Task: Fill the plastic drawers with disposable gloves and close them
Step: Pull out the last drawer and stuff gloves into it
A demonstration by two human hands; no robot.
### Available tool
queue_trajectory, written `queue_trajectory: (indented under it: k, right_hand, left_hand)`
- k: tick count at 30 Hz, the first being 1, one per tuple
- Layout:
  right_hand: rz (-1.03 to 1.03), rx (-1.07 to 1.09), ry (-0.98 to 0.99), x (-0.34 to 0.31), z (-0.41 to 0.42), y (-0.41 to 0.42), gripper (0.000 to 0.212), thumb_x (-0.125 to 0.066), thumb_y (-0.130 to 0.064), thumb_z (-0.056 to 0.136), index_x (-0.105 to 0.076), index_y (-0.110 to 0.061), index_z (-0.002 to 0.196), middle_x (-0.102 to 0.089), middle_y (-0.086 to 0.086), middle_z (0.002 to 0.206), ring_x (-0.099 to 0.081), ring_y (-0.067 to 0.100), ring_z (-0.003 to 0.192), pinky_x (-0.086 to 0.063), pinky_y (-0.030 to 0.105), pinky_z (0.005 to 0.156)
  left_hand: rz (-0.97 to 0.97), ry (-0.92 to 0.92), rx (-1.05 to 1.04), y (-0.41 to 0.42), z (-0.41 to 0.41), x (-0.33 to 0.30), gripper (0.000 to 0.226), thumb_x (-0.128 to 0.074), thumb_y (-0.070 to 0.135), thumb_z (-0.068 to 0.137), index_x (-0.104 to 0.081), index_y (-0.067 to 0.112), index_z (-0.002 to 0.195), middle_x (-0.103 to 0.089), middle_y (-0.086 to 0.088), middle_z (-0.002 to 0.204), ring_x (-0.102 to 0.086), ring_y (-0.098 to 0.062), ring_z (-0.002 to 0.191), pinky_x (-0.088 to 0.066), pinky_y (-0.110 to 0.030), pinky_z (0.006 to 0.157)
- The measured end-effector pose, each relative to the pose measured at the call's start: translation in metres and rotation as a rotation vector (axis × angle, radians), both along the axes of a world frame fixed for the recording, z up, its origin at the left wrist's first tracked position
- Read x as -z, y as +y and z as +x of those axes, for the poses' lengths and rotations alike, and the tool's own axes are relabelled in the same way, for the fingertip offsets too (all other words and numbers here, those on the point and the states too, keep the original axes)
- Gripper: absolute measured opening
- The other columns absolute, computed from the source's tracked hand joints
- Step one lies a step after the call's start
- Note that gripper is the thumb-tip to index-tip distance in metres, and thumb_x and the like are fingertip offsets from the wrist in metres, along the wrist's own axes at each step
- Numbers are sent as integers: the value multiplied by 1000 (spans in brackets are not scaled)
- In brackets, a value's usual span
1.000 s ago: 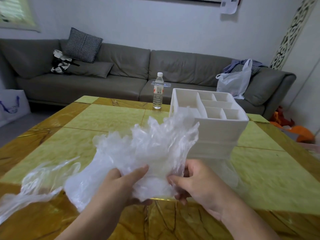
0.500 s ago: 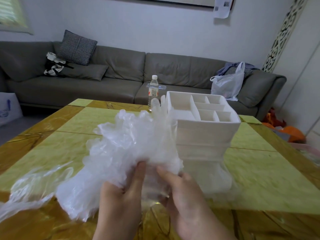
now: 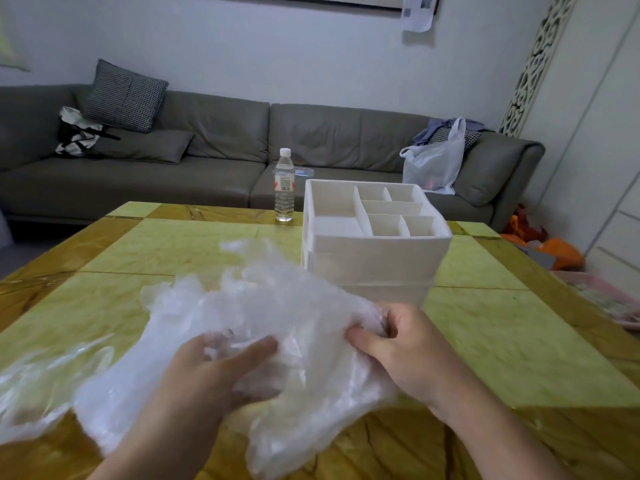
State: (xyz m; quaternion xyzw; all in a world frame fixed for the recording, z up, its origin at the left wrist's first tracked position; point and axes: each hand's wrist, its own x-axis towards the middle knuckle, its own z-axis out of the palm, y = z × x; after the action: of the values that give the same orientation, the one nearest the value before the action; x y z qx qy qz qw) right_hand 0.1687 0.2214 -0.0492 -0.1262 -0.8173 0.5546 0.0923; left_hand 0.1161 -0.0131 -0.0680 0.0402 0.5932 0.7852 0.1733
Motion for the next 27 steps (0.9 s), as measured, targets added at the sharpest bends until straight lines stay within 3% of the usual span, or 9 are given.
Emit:
queue_trajectory:
  k: [4, 7, 9, 11, 16, 18, 20, 24, 27]
  right_hand:
    - [-164, 80, 46, 1, 3, 14, 9, -79, -10, 94, -80, -16, 100, -83, 2, 93, -81, 23, 87, -63, 51, 90]
    - [-269, 147, 78, 6, 3, 26, 10, -79, -4, 91, -82, -12, 97, -82, 9, 95, -80, 31, 89, -63, 54, 91]
    - [-284, 173, 84, 8, 2, 33, 10, -79, -2, 90, -82, -11, 94, -82, 11, 94, -80, 32, 88, -63, 53, 90]
    - [-278, 195, 89, 9, 2, 42, 12, -79, -1, 90, -82, -12, 92, -82, 10, 93, -80, 32, 88, -63, 52, 89]
    - [-279, 269, 125, 3, -1, 80, 15, -78, -4, 92, -80, -16, 102, -83, 4, 95, -81, 26, 89, -63, 44, 85]
    - [-306, 292, 99, 7, -6, 92, 15, -78, -4, 92, -79, -15, 103, -83, 4, 96, -81, 26, 88, -64, 44, 85]
    - [-284, 312, 29, 18, -14, 99, 14, -80, -4, 90, -79, -13, 101, -83, 6, 95, -80, 30, 89, -64, 50, 90]
    - [-101, 307, -121, 35, -27, 98, 12, -73, -1, 80, -79, -4, 90, -80, 16, 87, -79, 38, 84, -63, 56, 80]
    - [-10, 280, -159, 34, -30, 98, 18, -69, -7, 71, -77, -2, 86, -78, 11, 76, -77, 33, 71, -59, 44, 61]
  left_hand:
    - [-28, 61, -214, 21, 3, 8, 26, -80, 1, 80, -64, -18, 87, -75, -30, 88, -76, -42, 75, -64, -40, 59]
    - [22, 53, -240, 33, 6, 8, 47, -87, 1, 72, -53, -25, 94, -74, -33, 91, -76, -43, 82, -65, -47, 68]
    - [38, 51, -234, 39, 7, 7, 42, -87, 6, 65, -67, -17, 94, -74, -32, 89, -74, -38, 77, -63, -43, 69]
    - [20, 53, -219, 42, 4, 7, 17, -78, 6, 80, -76, -7, 91, -75, -27, 87, -71, -31, 71, -59, -35, 62]
    - [-31, 103, -296, 41, -6, 2, 12, -67, 12, 97, -71, 1, 101, -76, -15, 83, -72, -22, 65, -63, -32, 57]
    - [-146, 274, -385, 39, -3, 1, 17, -74, 29, 91, -70, 18, 103, -76, -12, 95, -74, -27, 83, -60, -39, 69]
    - [-371, 630, -450, 40, 8, -6, 26, -71, 45, 80, -64, 30, 100, -69, -2, 96, -68, -26, 89, -53, -41, 80]
    - [-573, 1398, -122, 71, 55, -19, 8, -61, 21, 92, -68, 25, 91, -62, 7, 97, -63, -11, 85, -50, -23, 77]
    - [-711, 1473, 168, 111, 59, -10, 25, -56, 18, 96, -69, 30, 114, -60, 11, 110, -62, -11, 93, -55, -26, 72]
